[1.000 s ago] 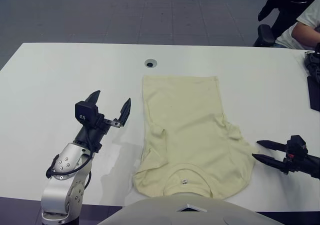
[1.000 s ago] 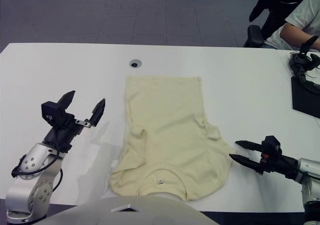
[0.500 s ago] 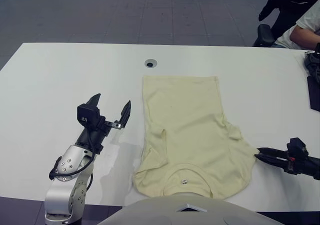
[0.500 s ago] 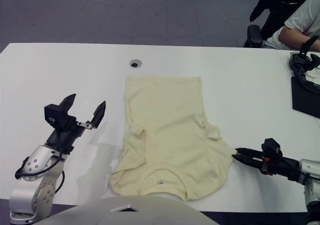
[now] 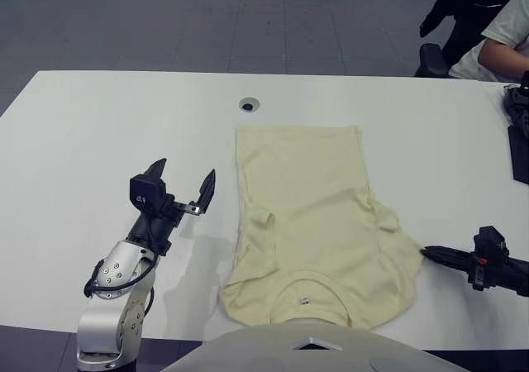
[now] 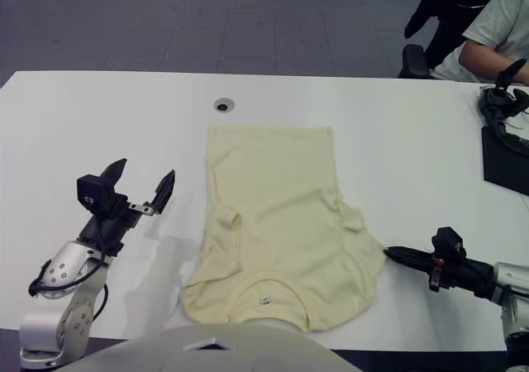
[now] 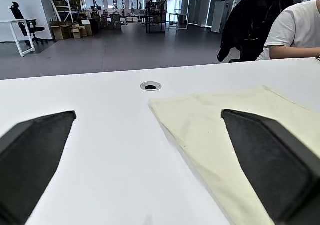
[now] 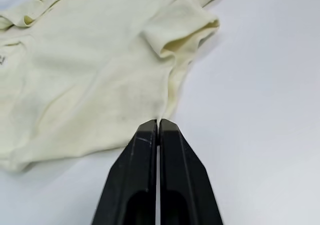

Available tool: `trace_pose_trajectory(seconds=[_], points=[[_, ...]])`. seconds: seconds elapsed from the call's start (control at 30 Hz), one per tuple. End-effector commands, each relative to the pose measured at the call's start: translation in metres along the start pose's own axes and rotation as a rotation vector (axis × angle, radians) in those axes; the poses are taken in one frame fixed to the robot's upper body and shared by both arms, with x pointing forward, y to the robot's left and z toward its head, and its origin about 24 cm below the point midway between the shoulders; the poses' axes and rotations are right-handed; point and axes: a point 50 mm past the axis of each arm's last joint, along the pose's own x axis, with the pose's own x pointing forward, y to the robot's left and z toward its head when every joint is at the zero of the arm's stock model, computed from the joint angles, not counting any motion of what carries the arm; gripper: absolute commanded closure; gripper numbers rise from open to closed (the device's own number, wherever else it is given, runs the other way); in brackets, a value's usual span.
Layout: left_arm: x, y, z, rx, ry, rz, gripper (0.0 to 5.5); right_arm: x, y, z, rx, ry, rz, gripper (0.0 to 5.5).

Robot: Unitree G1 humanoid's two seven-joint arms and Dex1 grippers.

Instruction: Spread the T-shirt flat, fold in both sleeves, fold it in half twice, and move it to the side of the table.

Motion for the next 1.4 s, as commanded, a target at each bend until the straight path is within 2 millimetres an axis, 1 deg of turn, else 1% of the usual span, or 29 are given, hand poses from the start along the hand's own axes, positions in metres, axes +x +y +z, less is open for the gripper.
trace_pose_trajectory(seconds=[0.03,0.13,0.27,0.43,0.53,0.63,0.67,0.7,0.8,0.9,1.0,1.07,1.13,1.17,1.2,1.23,1.27,1.3,1.33,1.4], points=[[0.001,0.001,-0.003,0.008,0.010,0.002,0.10,0.010,0.007,0.024,-0.062,-0.102,0.073,5.48],[0.001,0.000,-0.003,0.015,0.009,-0.005,0.10,0.020,0.015,0.036,-0.109,-0.133,0.128,5.48],[0.001,-0.002,-0.005,0.012,0.014,-0.007,0.10,0.048,0.033,0.043,-0.179,-0.125,0.228,5.48],[0.001,-0.004,-0.008,0.011,0.021,-0.011,0.10,0.081,0.044,0.038,-0.287,-0.063,0.247,5.48],[-0.001,-0.005,-0.012,0.008,0.031,-0.011,0.10,0.090,0.051,0.036,-0.321,-0.060,0.275,5.48],[-0.002,-0.006,-0.015,0.005,0.039,-0.011,0.10,0.095,0.054,0.034,-0.346,-0.053,0.286,5.48],[-0.002,-0.007,-0.015,0.010,0.035,-0.010,0.10,0.096,0.054,0.034,-0.352,-0.044,0.275,5.24],[-0.002,-0.007,-0.015,0.009,0.030,-0.010,0.10,0.096,0.054,0.033,-0.361,-0.035,0.267,5.13],[-0.003,-0.008,-0.014,0.015,0.021,-0.011,0.10,0.093,0.057,0.034,-0.337,-0.055,0.281,4.59],[-0.004,-0.008,-0.015,0.022,0.022,-0.020,0.10,0.091,0.062,0.040,-0.320,-0.092,0.318,4.13],[-0.004,-0.010,-0.014,0.035,0.020,-0.038,0.10,0.091,0.063,0.042,-0.314,-0.105,0.316,3.68],[-0.005,-0.010,-0.012,0.078,0.020,-0.050,0.10,0.089,0.062,0.042,-0.317,-0.102,0.301,3.31],[-0.006,-0.006,-0.010,0.251,0.024,-0.072,0.10,0.080,0.057,0.043,-0.334,-0.103,0.247,3.02],[-0.009,-0.003,-0.008,0.371,0.024,-0.094,0.10,0.075,0.049,0.047,-0.397,-0.135,0.148,2.80],[-0.011,0.001,-0.007,0.535,0.029,-0.122,0.10,0.071,0.034,0.055,-0.509,-0.192,-0.022,2.63],[-0.014,0.004,-0.008,0.742,0.031,-0.177,0.10,0.067,0.027,0.061,-0.630,-0.232,-0.137,2.49],[-0.018,0.005,-0.011,0.922,0.027,-0.251,0.10,0.063,0.023,0.065,-0.727,-0.253,-0.218,2.31],[-0.024,0.004,-0.015,1.068,0.024,-0.342,0.10,0.061,0.024,0.067,-0.831,-0.260,-0.268,2.16],[-0.030,0.004,-0.020,1.162,0.025,-0.424,0.10,0.059,0.026,0.067,-0.915,-0.249,-0.280,2.00],[-0.048,0.002,-0.030,1.272,0.058,-0.589,0.10,0.055,0.035,0.064,-1.107,-0.192,-0.250,1.67]])
